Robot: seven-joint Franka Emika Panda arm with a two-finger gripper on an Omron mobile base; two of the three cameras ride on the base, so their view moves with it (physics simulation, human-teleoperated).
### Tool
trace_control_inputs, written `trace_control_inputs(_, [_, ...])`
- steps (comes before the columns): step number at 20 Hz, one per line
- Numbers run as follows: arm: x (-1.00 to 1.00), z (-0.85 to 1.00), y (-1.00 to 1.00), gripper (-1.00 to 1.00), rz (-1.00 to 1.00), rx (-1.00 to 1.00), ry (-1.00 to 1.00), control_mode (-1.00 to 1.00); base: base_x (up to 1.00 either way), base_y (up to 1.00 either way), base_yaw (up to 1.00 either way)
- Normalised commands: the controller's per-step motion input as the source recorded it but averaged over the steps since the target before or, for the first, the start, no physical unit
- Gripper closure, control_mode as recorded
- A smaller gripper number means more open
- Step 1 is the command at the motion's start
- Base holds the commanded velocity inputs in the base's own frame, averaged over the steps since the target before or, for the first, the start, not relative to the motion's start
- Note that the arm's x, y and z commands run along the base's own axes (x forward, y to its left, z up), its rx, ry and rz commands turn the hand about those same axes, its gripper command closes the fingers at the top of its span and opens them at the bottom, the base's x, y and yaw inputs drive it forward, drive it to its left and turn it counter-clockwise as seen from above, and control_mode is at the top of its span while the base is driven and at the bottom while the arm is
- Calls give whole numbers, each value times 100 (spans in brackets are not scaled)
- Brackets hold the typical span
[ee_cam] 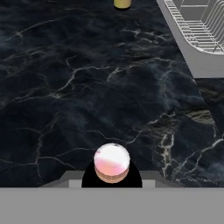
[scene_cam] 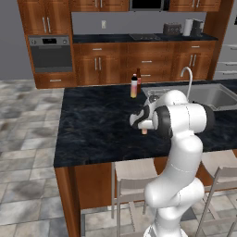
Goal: Place the large bottle from the dining counter next to the other large bottle outside the sink, and place the small bottle from the dining counter next to the other small bottle inside the sink.
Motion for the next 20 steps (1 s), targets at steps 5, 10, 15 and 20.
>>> trace_control_inputs(5, [0, 0, 0, 100, 0, 0, -2, -100, 0, 0, 0])
trace_control_inputs(10, [-18, 7, 0, 100, 0, 3, -6, -100, 0, 0, 0])
trace_control_inputs(15, [-36, 21, 0, 100, 0, 6, -7, -100, 0, 0, 0])
trace_control_inputs(20, [-42, 27, 0, 100, 0, 7, -6, -100, 0, 0, 0])
